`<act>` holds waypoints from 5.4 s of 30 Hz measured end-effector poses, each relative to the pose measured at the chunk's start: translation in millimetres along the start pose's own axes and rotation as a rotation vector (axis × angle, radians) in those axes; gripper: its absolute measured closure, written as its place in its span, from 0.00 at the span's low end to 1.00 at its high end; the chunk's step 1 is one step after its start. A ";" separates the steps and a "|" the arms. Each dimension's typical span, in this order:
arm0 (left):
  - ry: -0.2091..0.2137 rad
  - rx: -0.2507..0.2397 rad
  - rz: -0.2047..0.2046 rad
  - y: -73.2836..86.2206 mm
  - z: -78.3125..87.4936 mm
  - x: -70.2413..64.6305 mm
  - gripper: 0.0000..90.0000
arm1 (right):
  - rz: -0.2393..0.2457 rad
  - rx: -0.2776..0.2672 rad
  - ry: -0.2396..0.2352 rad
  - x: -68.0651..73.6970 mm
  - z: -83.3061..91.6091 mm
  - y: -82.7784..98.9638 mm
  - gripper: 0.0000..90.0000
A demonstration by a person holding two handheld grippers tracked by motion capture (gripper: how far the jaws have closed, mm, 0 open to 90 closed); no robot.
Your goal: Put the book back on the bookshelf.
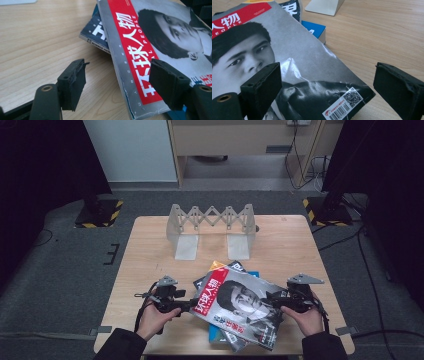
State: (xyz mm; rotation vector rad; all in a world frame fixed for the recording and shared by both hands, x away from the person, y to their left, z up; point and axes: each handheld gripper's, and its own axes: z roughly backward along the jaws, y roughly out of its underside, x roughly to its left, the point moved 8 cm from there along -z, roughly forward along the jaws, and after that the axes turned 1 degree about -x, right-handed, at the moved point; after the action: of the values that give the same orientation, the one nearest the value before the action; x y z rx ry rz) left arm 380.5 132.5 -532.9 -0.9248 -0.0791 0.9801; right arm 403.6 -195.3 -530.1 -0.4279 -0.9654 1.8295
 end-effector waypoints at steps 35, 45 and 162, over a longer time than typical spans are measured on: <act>0.258 0.097 0.083 7.6 -14.9 -22.2 0.41 | 0.051 0.038 -0.017 10.2 -14.2 6.7 0.08; 0.298 0.013 0.167 -11.5 -9.0 -27.5 0.54 | 0.045 0.033 -0.033 11.8 -15.9 7.2 0.08; -0.229 -0.544 0.175 -148.3 210.1 69.2 0.96 | -0.003 0.141 0.246 -98.2 -12.4 43.3 0.06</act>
State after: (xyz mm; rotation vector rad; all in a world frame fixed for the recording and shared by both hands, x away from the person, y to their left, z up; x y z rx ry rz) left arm 427.8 284.3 -319.2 -1.3261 -0.4840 1.2542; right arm 430.2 -285.3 -583.7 -0.5488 -0.6642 1.7799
